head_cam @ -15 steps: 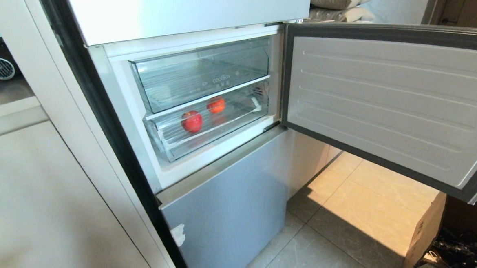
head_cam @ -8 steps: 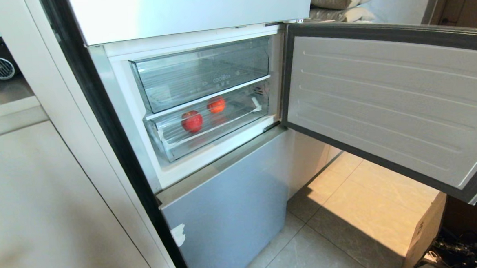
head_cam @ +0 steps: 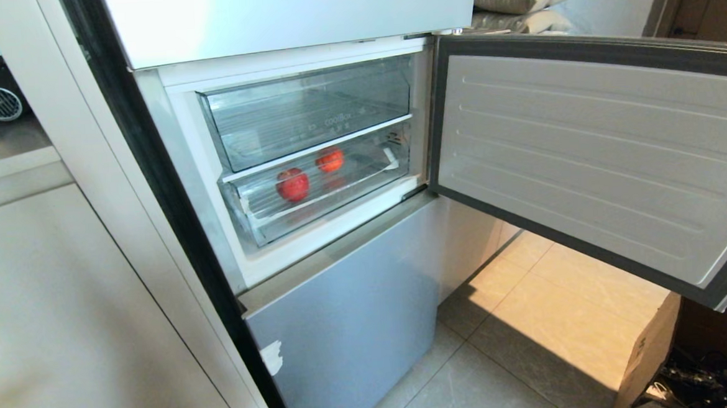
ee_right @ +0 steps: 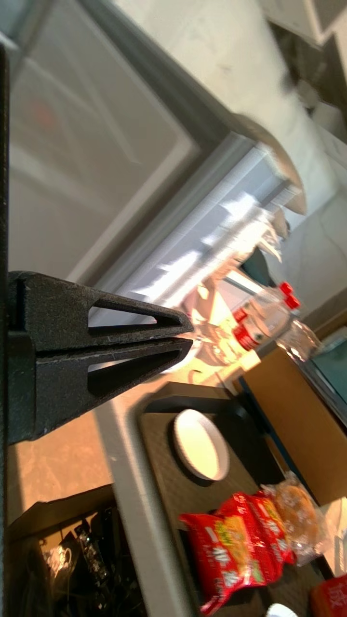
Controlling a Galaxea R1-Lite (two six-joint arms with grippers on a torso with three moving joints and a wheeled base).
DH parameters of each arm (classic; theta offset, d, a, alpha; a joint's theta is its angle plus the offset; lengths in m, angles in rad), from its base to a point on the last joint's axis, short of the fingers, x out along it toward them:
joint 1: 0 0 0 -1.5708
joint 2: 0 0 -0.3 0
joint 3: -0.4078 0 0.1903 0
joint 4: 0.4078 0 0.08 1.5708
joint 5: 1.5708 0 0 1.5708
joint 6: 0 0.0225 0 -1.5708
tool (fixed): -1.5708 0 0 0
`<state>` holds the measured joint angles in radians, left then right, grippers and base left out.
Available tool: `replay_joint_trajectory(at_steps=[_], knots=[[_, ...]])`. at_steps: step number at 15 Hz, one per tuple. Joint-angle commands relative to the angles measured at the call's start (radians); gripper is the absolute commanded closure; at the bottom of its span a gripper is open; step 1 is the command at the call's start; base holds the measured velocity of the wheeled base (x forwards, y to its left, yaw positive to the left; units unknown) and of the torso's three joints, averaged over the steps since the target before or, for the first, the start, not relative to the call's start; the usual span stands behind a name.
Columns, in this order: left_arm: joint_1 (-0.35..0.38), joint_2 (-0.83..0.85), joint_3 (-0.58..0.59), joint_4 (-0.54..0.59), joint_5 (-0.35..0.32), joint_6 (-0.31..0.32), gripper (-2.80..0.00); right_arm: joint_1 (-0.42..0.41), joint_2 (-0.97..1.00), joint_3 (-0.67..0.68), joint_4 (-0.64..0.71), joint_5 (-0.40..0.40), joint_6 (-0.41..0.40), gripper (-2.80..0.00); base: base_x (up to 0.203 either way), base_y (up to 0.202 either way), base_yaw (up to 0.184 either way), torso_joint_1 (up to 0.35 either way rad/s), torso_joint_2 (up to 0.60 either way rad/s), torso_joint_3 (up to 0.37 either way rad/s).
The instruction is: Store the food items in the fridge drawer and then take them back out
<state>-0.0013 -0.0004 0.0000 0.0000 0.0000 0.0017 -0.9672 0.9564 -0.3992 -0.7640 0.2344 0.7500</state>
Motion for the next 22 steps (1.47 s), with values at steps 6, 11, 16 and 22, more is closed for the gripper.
replay_joint_trajectory(at_steps=[6,11,16,22], knots=[[0.000,0.000,0.000,-0.001,0.000,0.000,0.00,-0.056,0.444,-0.261,-0.100,0.113,0.187,0.00,0.000,0.000,0.000,0.000,0.00,0.000],[0.000,0.000,0.000,0.000,0.000,0.000,0.00,-0.052,0.657,-0.478,-0.119,0.312,0.421,0.00,0.000,0.000,0.000,0.000,0.00,0.000],[0.000,0.000,0.000,-0.002,0.000,0.000,0.00,-0.022,0.756,-0.584,-0.156,0.538,0.604,0.00,0.000,0.000,0.000,0.000,0.00,0.000],[0.000,0.000,0.000,0.000,0.000,0.000,0.00,0.068,0.860,-0.673,-0.153,0.719,0.745,0.00,0.000,0.000,0.000,0.000,0.00,0.000]])
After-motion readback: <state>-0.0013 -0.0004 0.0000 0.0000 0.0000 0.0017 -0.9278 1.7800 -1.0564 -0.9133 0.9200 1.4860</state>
